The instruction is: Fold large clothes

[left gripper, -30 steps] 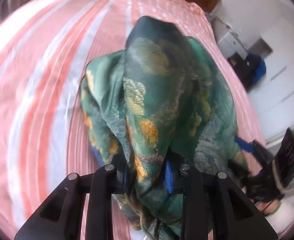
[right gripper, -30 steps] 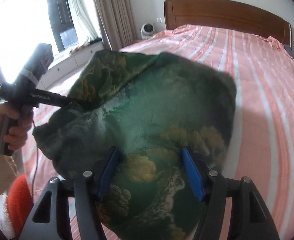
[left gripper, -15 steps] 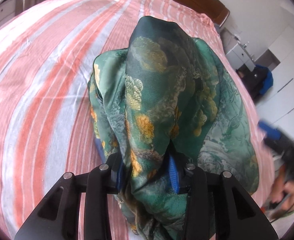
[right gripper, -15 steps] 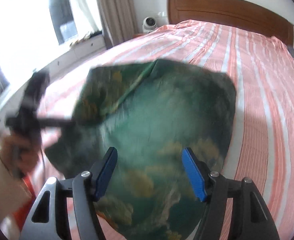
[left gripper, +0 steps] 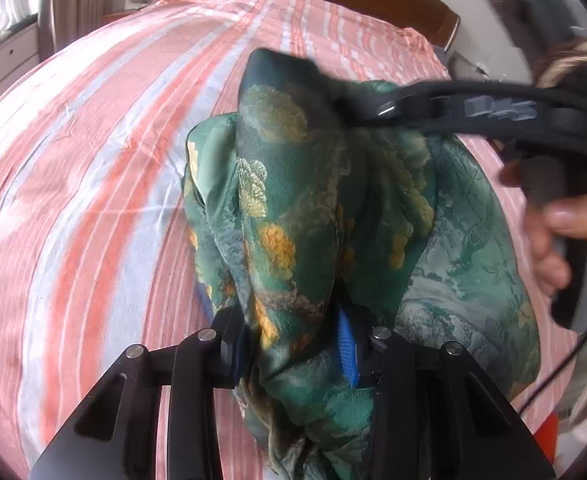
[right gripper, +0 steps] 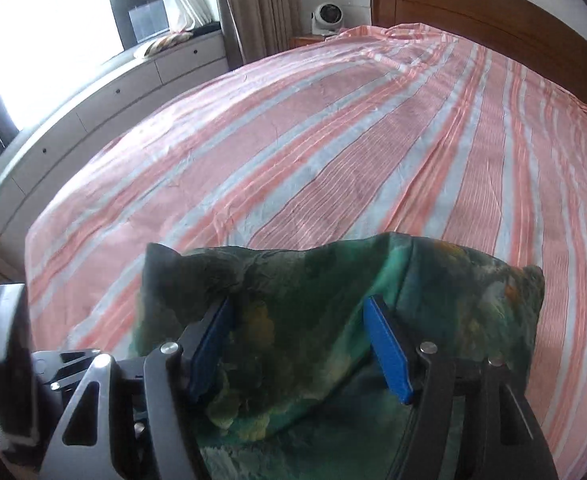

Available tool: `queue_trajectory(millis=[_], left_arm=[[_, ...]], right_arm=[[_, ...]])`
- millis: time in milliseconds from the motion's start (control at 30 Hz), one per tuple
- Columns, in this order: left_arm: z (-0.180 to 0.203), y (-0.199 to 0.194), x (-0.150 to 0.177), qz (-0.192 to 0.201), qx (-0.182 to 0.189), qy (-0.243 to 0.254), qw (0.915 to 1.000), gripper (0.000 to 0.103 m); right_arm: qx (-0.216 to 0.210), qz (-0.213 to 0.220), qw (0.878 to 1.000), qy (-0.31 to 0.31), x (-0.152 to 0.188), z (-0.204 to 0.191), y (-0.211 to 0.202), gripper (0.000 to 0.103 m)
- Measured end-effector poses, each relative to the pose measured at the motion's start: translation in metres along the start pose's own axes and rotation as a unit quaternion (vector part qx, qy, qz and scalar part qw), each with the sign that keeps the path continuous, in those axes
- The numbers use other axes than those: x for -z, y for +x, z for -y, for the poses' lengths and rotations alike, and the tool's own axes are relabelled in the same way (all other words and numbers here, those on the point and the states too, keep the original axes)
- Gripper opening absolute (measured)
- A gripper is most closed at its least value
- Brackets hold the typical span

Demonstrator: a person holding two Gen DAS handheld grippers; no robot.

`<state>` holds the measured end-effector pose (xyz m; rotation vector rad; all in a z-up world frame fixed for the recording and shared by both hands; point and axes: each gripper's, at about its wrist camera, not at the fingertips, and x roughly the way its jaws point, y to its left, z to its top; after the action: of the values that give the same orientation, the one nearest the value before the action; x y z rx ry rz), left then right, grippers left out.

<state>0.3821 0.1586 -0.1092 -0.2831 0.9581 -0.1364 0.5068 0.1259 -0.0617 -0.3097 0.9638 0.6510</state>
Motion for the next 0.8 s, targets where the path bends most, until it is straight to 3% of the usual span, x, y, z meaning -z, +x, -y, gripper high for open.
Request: queue_trajectory(millis=[133, 233, 367, 467, 533, 667, 800], left_arm=[[0.005, 0.003, 0.001, 0.0, -0.016, 0.012, 0.9998, 0.037], [0.001, 0.007, 0.0, -0.005, -0.001, 0.003, 1.0, 0.038], [-0.023, 0.008, -0.004, -0.02, 0.066, -0.036, 0.997, 0.04], [-0.031, 0.009, -0.005, -0.026, 0.087, -0.046, 0.9949, 0.04], [-0.03, 0.008, -0.004, -0.025, 0.086, -0.043, 0.995, 0.04], [-0.03, 0.009, -0.003, -0.023, 0.084, -0.046, 0.9952, 0.04], [-0.036, 0.014, -0.001, -0.028, 0.086, -0.054, 0.9945, 0.042]], right_arm=[[0.007, -0.044, 0.998, 0.037, 0.012, 0.008, 0.049, 0.068], [-0.003, -0.055, 0.996, 0.067, 0.017, 0.024, 0.065, 0.068], [-0.027, -0.03, 0.996, 0.08, 0.016, 0.03, 0.036, 0.068], [-0.044, 0.015, 0.996, 0.073, 0.026, 0.025, -0.017, 0.068], [-0.04, 0.04, 0.997, 0.06, 0.048, 0.022, -0.052, 0.068], [0.02, 0.074, 0.997, 0.004, 0.129, 0.001, -0.106, 0.068], [0.077, 0.076, 0.994, 0.001, 0.191, -0.013, -0.1, 0.068]])
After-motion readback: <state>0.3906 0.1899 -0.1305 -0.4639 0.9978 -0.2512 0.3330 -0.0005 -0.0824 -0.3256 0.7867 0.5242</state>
